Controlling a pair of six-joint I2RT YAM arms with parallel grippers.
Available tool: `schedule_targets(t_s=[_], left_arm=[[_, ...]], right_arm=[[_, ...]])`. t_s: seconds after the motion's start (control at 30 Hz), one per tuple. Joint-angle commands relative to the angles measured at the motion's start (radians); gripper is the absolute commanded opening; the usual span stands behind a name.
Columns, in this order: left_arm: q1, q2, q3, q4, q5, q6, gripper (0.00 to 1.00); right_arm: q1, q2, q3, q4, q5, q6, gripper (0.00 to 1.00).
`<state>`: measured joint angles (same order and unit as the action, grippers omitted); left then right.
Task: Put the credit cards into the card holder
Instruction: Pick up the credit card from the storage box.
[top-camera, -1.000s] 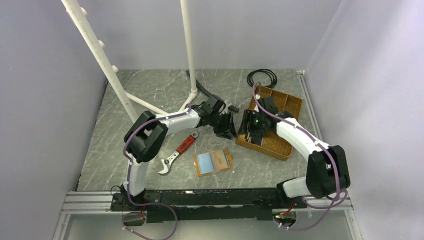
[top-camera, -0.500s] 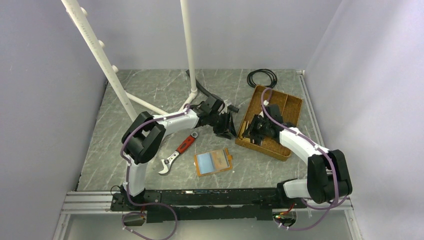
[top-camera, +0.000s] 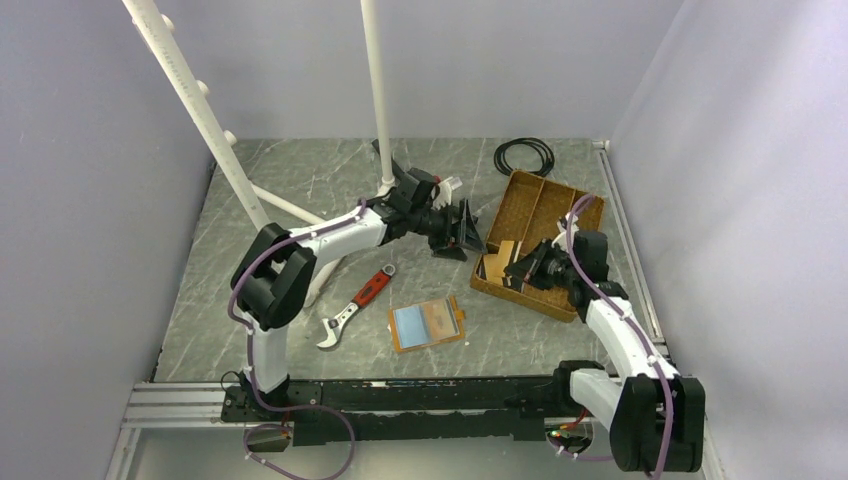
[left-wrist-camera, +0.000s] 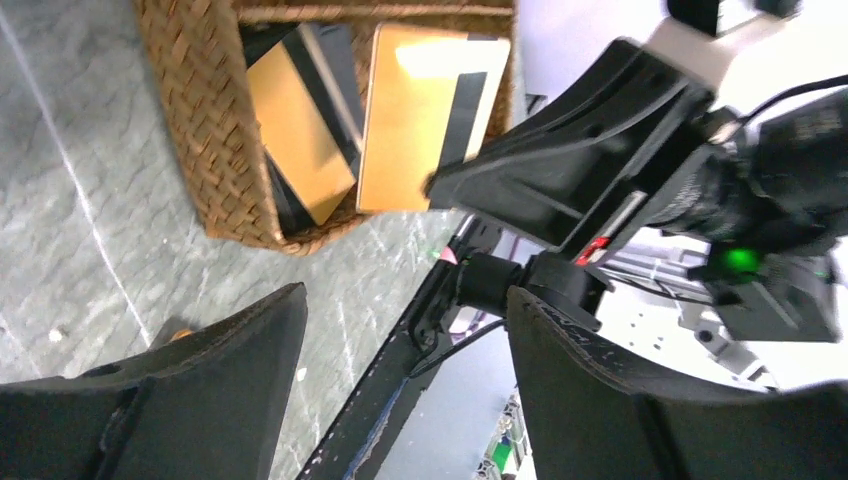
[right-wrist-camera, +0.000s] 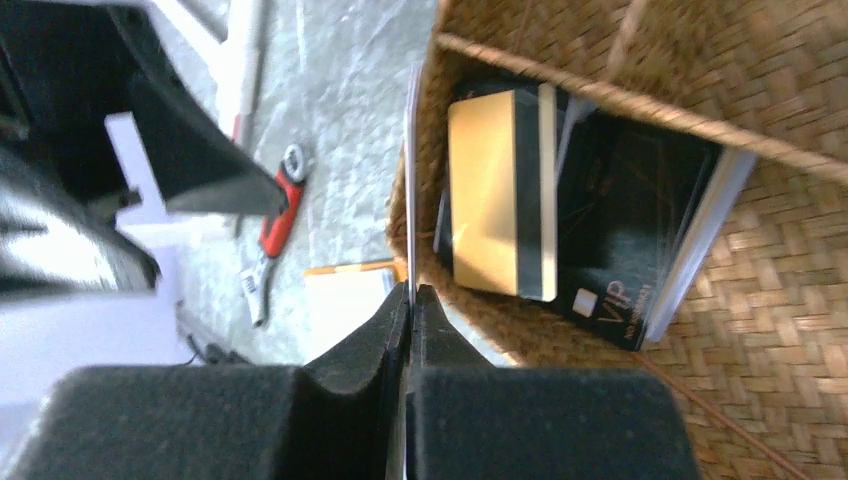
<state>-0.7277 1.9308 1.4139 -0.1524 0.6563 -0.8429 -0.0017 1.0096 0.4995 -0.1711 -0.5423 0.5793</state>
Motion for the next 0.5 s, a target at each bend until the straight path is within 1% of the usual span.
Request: schedule_targets(t_s=[0.0,0.07,0.1,0.13,0.23,0.33,0.47], left_arm=[[0.033,0.033,0.052,0.156,0.132,-0.092,0.74],[0.037,0.059,0.043,0.266,0.175,-0.134,0.68],[0.037,0.079,0.041,0.315,0.197,-0.156,0.67],[0.038,0.095,0.044,0.344,0.216,-0.174,0.68],[0.034,0.138,0.078,0.361,0.244,-0.188,0.72],[0.026,0.167,0.100,0.410,0.268,-0.216,0.73],[0.005,0.217,0.127,0.497,0.302,-0.280,0.64]], right_arm=[[-0.059,-0.065,-0.051,0.203,-0.273,0.039,0.00],[-0.078,-0.079,-0.058,0.221,-0.308,0.058,0.00],[-0.087,-0.080,-0.058,0.218,-0.325,0.056,0.00],[-0.096,-0.080,-0.056,0.215,-0.343,0.054,0.00],[-0.121,-0.082,-0.074,0.234,-0.394,0.076,0.00],[-0.133,-0.082,-0.089,0.254,-0.421,0.089,0.00],[-0.156,-0.077,-0.101,0.282,-0.462,0.108,0.00]])
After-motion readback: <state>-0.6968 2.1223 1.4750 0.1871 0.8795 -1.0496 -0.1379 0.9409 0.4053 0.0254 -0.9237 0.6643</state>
